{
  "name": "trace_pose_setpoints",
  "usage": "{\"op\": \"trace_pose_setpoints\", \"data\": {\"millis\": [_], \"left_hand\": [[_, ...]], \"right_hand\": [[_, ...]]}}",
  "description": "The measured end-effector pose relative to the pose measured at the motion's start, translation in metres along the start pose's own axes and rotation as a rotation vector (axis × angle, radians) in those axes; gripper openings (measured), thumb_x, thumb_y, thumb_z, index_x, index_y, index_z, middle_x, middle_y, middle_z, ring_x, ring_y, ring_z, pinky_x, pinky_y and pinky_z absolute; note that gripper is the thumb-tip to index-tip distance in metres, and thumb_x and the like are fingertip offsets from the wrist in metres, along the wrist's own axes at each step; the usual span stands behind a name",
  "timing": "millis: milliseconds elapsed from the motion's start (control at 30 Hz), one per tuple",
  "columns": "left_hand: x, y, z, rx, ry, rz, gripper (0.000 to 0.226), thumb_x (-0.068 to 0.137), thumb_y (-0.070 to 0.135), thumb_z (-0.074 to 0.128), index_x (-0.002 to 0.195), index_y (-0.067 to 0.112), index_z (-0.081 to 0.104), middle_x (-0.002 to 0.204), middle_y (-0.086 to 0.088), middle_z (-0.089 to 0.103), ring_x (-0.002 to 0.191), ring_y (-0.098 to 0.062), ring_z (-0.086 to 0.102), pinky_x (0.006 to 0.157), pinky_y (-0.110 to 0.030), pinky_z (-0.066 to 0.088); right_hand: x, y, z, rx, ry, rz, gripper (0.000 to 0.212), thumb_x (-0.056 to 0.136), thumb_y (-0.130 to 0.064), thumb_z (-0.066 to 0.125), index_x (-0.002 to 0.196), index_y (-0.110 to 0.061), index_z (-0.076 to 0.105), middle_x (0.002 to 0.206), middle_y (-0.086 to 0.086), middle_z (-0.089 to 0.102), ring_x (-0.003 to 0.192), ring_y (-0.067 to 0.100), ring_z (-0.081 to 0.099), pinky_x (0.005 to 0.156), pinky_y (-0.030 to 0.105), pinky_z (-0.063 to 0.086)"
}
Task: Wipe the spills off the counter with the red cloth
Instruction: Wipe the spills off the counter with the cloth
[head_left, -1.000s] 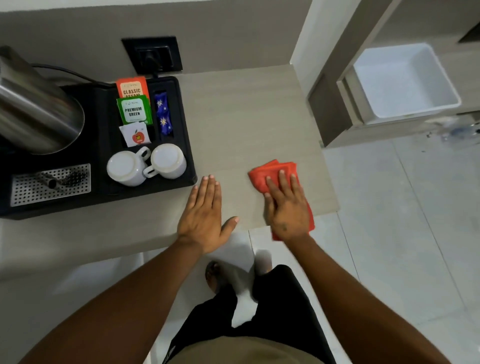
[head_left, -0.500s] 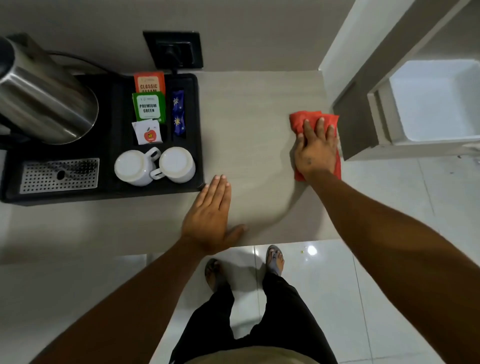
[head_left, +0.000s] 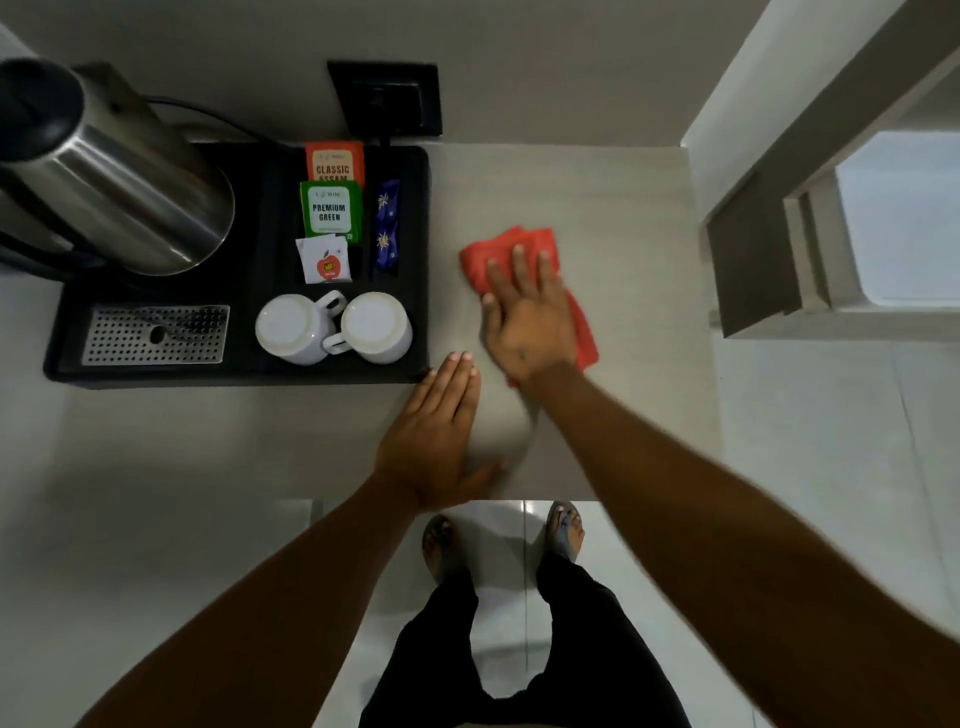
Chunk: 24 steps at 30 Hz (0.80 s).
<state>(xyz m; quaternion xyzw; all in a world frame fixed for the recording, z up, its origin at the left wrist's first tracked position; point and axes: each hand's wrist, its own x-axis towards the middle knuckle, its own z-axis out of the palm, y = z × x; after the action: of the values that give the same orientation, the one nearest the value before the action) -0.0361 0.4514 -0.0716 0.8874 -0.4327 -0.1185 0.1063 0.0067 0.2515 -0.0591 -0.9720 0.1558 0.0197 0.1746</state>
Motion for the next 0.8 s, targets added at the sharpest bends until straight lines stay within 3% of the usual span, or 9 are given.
{"op": "trace_pose_setpoints", "data": {"millis": [100, 200, 300, 400, 500, 633, 800], "left_hand": [[-0.003, 0.004, -0.001, 0.011, 0.013, -0.008, 0.12, 0.088, 0.087, 0.036, 0.161, -0.004, 0.006, 0.172, -0.023, 0.0, 0.161, -0.03, -0.004, 0.131, -0.048, 0.006], [-0.005, 0.005, -0.004, 0.046, -0.018, 0.008, 0.135, 0.078, 0.097, 0.033, 0.159, -0.007, 0.009, 0.171, -0.026, 0.001, 0.16, -0.033, -0.002, 0.131, -0.049, 0.006], [-0.005, 0.004, -0.006, 0.073, -0.065, 0.009, 0.135, 0.076, 0.096, 0.033, 0.159, -0.007, 0.006, 0.171, -0.026, -0.002, 0.16, -0.034, -0.005, 0.131, -0.05, 0.006], [-0.004, 0.004, -0.007, 0.101, -0.09, 0.006, 0.132, 0.078, 0.095, 0.027, 0.16, -0.005, 0.001, 0.171, -0.024, -0.006, 0.16, -0.033, -0.011, 0.131, -0.048, 0.002], [-0.003, 0.005, -0.006, 0.129, -0.108, -0.003, 0.122, 0.085, 0.09, 0.019, 0.16, -0.004, -0.002, 0.171, -0.023, -0.008, 0.159, -0.033, -0.013, 0.131, -0.049, 0.001], [0.021, 0.026, -0.006, 0.062, -0.087, -0.1, 0.106, 0.093, 0.076, 0.013, 0.16, -0.004, -0.004, 0.17, -0.026, -0.007, 0.159, -0.036, -0.011, 0.13, -0.05, -0.002], [0.112, 0.09, -0.012, -0.004, -0.015, -0.066, 0.098, 0.097, 0.069, 0.017, 0.16, -0.004, 0.0, 0.171, -0.026, -0.002, 0.159, -0.038, -0.008, 0.129, -0.047, -0.009]], "right_hand": [[-0.071, -0.017, 0.021, 0.006, 0.002, -0.024, 0.055, 0.104, -0.043, 0.022, 0.157, -0.026, 0.019, 0.166, 0.008, 0.013, 0.152, 0.032, 0.0, 0.123, 0.049, 0.005], [-0.12, 0.003, 0.022, 0.034, 0.051, 0.051, 0.053, 0.104, -0.039, 0.034, 0.155, -0.029, 0.027, 0.165, 0.006, 0.018, 0.153, 0.031, 0.003, 0.123, 0.054, 0.01], [-0.138, 0.042, 0.007, 0.002, 0.077, 0.185, 0.051, 0.102, -0.042, 0.033, 0.153, -0.032, 0.032, 0.164, 0.007, 0.021, 0.152, 0.034, 0.01, 0.121, 0.058, 0.013], [-0.134, 0.082, -0.015, -0.002, 0.116, 0.351, 0.052, 0.101, -0.046, 0.027, 0.152, -0.035, 0.032, 0.164, 0.009, 0.021, 0.151, 0.036, 0.014, 0.12, 0.059, 0.014], [-0.122, 0.115, -0.034, 0.029, 0.169, 0.452, 0.051, 0.1, -0.043, 0.028, 0.148, -0.029, 0.041, 0.161, 0.01, 0.029, 0.147, 0.039, 0.023, 0.117, 0.058, 0.025], [-0.103, 0.139, -0.047, 0.115, 0.221, 0.414, 0.043, 0.103, -0.031, 0.035, 0.145, -0.025, 0.044, 0.155, 0.007, 0.042, 0.138, 0.04, 0.036, 0.111, 0.056, 0.034], [-0.072, 0.188, -0.092, 0.148, 0.298, 0.414, 0.055, 0.098, -0.01, 0.038, 0.149, -0.031, 0.037, 0.159, -0.005, 0.035, 0.137, 0.031, 0.035, 0.111, 0.047, 0.04]]}}
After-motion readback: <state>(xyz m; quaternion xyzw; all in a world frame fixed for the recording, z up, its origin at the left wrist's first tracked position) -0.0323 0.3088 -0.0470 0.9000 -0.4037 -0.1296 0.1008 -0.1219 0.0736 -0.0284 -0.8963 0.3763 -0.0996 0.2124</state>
